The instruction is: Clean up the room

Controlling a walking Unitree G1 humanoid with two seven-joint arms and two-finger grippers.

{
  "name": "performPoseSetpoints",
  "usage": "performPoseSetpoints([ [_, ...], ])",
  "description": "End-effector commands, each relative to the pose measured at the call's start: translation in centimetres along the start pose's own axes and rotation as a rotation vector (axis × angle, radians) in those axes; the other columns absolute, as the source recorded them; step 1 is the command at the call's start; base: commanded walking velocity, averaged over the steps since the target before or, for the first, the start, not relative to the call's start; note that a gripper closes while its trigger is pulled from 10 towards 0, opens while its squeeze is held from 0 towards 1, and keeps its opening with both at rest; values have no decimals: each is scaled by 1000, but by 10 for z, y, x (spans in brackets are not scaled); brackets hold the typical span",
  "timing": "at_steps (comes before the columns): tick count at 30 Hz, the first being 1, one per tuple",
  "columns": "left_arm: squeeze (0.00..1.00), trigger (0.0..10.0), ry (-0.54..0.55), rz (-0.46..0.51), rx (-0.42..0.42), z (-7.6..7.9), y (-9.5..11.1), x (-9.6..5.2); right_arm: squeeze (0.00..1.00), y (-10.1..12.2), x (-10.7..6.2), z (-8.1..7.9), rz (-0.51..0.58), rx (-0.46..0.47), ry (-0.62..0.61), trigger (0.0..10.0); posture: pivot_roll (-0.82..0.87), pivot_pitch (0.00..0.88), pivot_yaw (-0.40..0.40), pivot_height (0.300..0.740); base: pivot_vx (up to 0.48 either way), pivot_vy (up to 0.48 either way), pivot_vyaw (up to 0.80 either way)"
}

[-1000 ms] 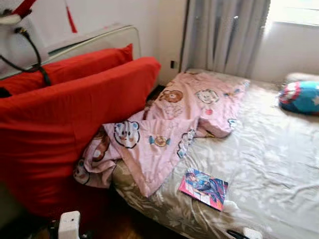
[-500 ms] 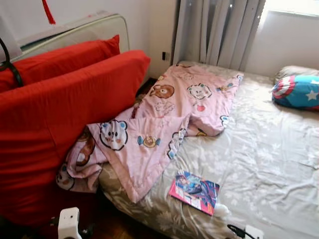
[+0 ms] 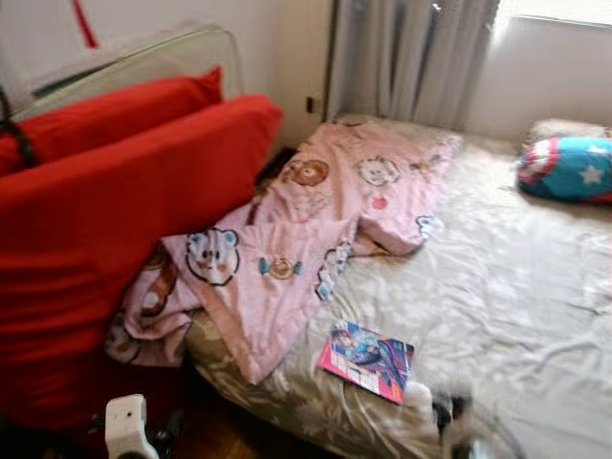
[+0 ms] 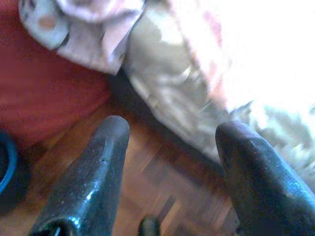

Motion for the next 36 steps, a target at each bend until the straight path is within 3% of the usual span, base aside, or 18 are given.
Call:
performPoseSetpoints([
  [1, 0, 10000, 9, 14, -15, -5, -3, -5, 0, -11, -7, 6, -19, 0, -19, 10000, -5, 0, -32, 740, 0, 0, 0],
  [2, 0, 10000, 4, 22, -11, -5, -3, -6, 0, -8, -7, 7, -3, -3, -14, 10000, -4, 0, -33, 740, 0, 0, 0],
  [3, 0, 10000, -146, 300, 66, 54, 76, 26, 0, -3, -5, 7, 22, -6, -8, 10000, -2, 0, -33, 740, 0, 0, 0],
  [5, 0, 10000, -235, 477, 91, 93, 129, 30, 0, 1, -5, 6, 42, -16, 1, 10000, -4, 0, -33, 740, 0, 0, 0],
  [8, 0, 10000, -259, 526, 95, 100, 142, 25, 0, 4, -5, 5, 65, -28, 11, 10000, -3, 0, -31, 740, 0, 0, 0],
  [17, 0, 10000, -297, 637, 89, 106, 156, 8, 0, 8, -12, 5, 134, -61, 27, 10000, 0, 0, -38, 740, 0, 0, 0],
  [21, 0, 10000, -302, 649, 96, 103, 148, -1, 0, 8, -18, 9, 161, -86, 22, 10000, -4, 0, -58, 740, 0, 0, 0],
  [23, 0, 10000, -263, 625, 79, 95, 135, -14, 0, 2, -25, 12, 137, -149, 43, 10000, 7, 0, -87, 740, 0, 0, 0],
  [25, 0, 10000, -255, 607, 72, 94, 131, -17, 0, -2, -22, 10, 98, -166, 58, 10000, 9, 0, -95, 735, 0, 0, 0],
  [36, 0, 10000, -253, 580, 54, 98, 131, -18, 0, 0, -23, 14, 97, -193, 42, 10000, -3, 0, -97, 705, 0, 0, 0],
])
Point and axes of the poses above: a point about 5 cm out from each wrist's last joint towards the gripper, its own x axis pointing out of the wrist towards the gripper, its own y axis along the axis of the wrist's last joint, z = x × y, the point moved 3 cm from there along x, pointing out of the wrist towards the gripper, and after that the axes turned 11 degrees about -x, right-handed, at the moved point
